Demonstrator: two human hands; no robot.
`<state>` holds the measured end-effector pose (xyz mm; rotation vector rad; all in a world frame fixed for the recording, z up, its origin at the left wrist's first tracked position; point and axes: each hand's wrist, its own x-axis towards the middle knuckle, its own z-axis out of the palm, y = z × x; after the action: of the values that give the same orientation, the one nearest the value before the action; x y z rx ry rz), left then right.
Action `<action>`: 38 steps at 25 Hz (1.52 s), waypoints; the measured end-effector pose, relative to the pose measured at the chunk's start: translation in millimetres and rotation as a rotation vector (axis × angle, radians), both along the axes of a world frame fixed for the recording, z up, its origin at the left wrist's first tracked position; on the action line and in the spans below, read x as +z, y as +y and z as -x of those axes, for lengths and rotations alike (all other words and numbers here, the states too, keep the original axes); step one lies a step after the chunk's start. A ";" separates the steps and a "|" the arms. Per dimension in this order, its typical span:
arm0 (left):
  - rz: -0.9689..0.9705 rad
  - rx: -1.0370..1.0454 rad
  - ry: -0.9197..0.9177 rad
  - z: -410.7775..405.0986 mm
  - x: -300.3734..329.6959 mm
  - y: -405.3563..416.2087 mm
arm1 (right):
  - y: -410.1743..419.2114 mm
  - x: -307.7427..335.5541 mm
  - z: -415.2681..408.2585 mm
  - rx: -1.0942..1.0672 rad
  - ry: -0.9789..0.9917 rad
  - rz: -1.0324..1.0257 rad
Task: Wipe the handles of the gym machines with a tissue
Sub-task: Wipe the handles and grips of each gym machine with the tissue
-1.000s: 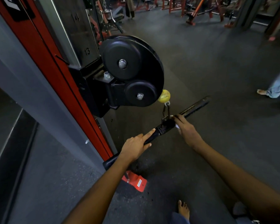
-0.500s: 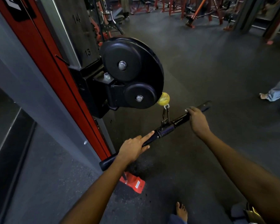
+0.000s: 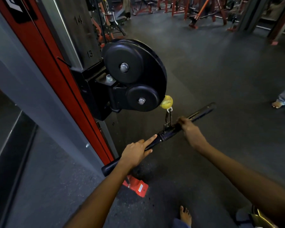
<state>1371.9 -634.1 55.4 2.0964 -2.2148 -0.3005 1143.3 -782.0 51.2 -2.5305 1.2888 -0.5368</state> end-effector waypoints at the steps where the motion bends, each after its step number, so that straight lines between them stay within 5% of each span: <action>1: 0.000 0.001 -0.003 -0.5 -0.4 0.9 | 11.3 -5.8 -1.3 0.164 0.021 0.017; 3: 0.003 0.003 -0.020 -1.4 0.8 0.7 | -5.6 -1.1 13.9 0.233 0.080 0.067; 6: 0.003 0.007 -0.012 -2.0 3.0 -0.8 | -18.5 14.6 12.4 -0.154 -0.065 -0.046; 9: 0.005 0.014 -0.001 -2.0 0.1 2.4 | 28.6 -0.6 -14.1 0.052 -0.109 -0.005; 11: 0.007 0.010 -0.007 -1.7 -1.1 2.1 | 45.2 -13.5 -18.0 -0.132 -0.424 -0.045; 13: 0.020 0.006 -0.010 0.9 -0.2 -1.3 | 30.5 -12.8 -8.5 -0.716 -0.832 -0.304; 14: 0.024 0.003 -0.010 2.8 0.7 -3.0 | 25.4 -9.9 -7.4 -0.839 -0.899 -0.520; 15: 0.024 0.000 -0.004 5.1 1.5 -3.7 | 25.6 1.4 -13.6 -0.890 -0.980 -0.821; 18: 0.002 0.003 0.013 6.2 -1.3 0.4 | 6.9 27.9 -24.8 -0.893 -0.715 -0.942; 20: -0.006 0.027 0.009 1.4 -2.7 0.9 | -8.5 47.0 -23.4 -0.901 -1.043 -1.091; 22: -0.010 0.038 0.015 1.6 -3.9 -0.2 | -8.7 59.2 -26.5 -0.859 -1.216 -1.106; 26: 0.009 0.033 0.007 7.5 -4.0 -0.4 | 14.5 48.4 -27.5 -0.871 -0.955 -1.094; 31: 0.010 0.034 0.016 6.7 -1.7 0.9 | -23.9 55.7 -12.1 -0.934 -1.460 -1.083; 36: 0.020 0.026 0.020 3.0 -0.4 1.6 | 5.7 39.1 -26.3 -0.774 -1.092 -1.131; 38: 0.035 0.027 0.005 2.4 2.1 -0.7 | 12.9 35.3 -17.9 -0.822 -0.931 -0.624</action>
<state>1369.6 -634.7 57.4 2.1033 -2.1708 -0.2627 1161.2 -769.1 86.5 -0.9437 1.6394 -1.0665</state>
